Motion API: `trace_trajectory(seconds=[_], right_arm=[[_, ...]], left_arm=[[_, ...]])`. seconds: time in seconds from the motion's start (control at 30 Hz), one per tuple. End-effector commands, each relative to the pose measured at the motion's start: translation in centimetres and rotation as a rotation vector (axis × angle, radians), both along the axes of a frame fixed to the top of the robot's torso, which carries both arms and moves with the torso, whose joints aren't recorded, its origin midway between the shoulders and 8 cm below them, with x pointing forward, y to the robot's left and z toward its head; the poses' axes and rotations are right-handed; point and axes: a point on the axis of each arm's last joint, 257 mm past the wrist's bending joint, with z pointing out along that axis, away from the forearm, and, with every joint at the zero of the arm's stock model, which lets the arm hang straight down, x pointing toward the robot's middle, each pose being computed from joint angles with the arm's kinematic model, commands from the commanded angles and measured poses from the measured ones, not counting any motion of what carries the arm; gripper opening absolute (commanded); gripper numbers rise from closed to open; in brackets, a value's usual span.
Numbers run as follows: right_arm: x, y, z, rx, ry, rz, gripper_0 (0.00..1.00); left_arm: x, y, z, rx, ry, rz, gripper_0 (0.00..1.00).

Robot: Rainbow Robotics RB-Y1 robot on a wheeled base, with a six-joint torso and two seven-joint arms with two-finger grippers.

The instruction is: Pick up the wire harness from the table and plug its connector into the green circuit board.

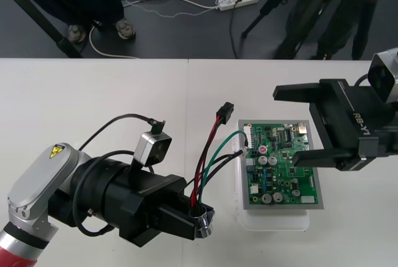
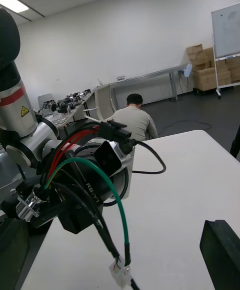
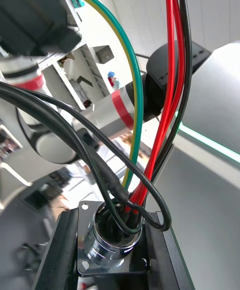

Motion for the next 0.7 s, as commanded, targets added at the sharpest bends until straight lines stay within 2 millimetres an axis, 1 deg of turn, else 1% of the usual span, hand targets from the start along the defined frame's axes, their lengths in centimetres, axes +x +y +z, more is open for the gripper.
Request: trace_trajectory(seconds=[0.03,0.17,0.3,0.37,0.57,0.7], right_arm=[[1.0,-0.4,2.4,-0.006,-0.003,0.020,1.00],[2.2,-0.3,3.0,-0.002,-0.001,0.025,1.00],[3.6,0.2,2.9,0.003,0.035,0.042,1.00],[3.9,0.6,2.7,0.009,0.057,0.061,1.00],[4.0,1.7,2.3,0.028,0.110,0.117,1.00],[4.5,2.1,2.6,0.040,0.123,0.137,1.00]], left_arm=[[-2.0,-0.2,1.7,-0.036,-0.038,-0.089,0.00],[-2.0,-0.2,1.7,-0.035,-0.036,-0.089,0.00],[-2.1,-0.2,1.7,-0.034,-0.036,-0.091,0.00],[-2.1,-0.2,1.8,-0.038,-0.037,-0.092,0.00],[-2.0,-0.3,2.0,-0.047,-0.033,-0.090,0.00],[-2.1,-0.3,2.0,-0.048,-0.036,-0.090,0.00]])
